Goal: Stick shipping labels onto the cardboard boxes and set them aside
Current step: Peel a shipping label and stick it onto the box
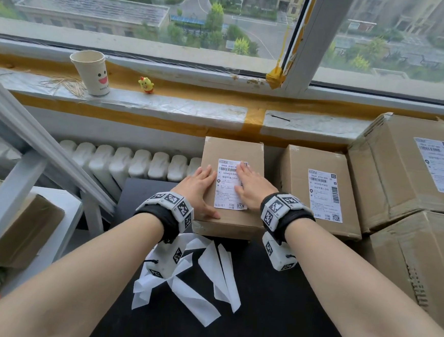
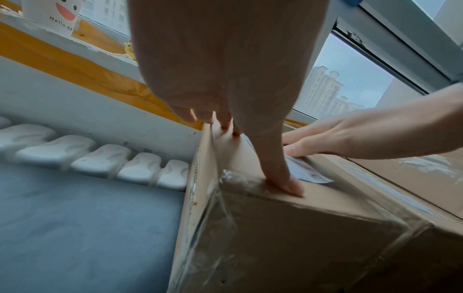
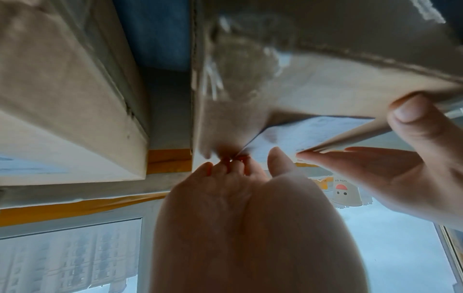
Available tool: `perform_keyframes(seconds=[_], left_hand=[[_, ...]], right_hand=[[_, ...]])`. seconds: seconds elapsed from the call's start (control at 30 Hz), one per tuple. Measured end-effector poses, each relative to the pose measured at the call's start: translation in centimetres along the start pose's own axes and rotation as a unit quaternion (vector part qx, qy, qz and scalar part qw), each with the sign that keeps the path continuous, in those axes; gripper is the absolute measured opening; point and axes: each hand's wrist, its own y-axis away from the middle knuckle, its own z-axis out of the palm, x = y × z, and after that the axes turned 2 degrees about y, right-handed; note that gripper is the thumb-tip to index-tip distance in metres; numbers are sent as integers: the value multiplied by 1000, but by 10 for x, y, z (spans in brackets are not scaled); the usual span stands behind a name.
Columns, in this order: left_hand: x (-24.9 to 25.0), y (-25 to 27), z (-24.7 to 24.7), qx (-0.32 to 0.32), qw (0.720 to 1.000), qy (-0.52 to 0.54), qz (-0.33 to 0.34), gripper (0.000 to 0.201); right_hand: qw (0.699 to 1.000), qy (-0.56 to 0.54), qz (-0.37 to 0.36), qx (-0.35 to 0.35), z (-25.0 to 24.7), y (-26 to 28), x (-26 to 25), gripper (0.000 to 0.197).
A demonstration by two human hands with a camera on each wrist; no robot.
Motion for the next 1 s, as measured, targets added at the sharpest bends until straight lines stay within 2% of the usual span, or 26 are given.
perform_keyframes(seconds=[0.23, 0.4, 0.53, 0.77, 0.87, 1.0], left_hand=[[0, 11, 6, -1, 1000, -21, -15, 112], [0, 12, 1, -38, 998, -58, -7, 124], [-1, 14, 2, -38, 996, -77, -3, 123], [-5, 20, 10, -19, 997, -77, 4, 105], [-4, 24, 12, -20, 998, -61, -2, 108], [-2, 23, 11, -23, 997, -68, -10, 111]], right_hand=[[1000, -19, -5, 19, 24, 35, -2, 58], [999, -28, -17, 38, 46, 67, -5, 57], [998, -25, -25, 51, 58, 81, -18, 58], [996, -27, -65, 62, 71, 72, -59, 55], [995, -4, -68, 73, 71, 78, -47, 55], [995, 7, -38, 87, 72, 95, -20, 54]])
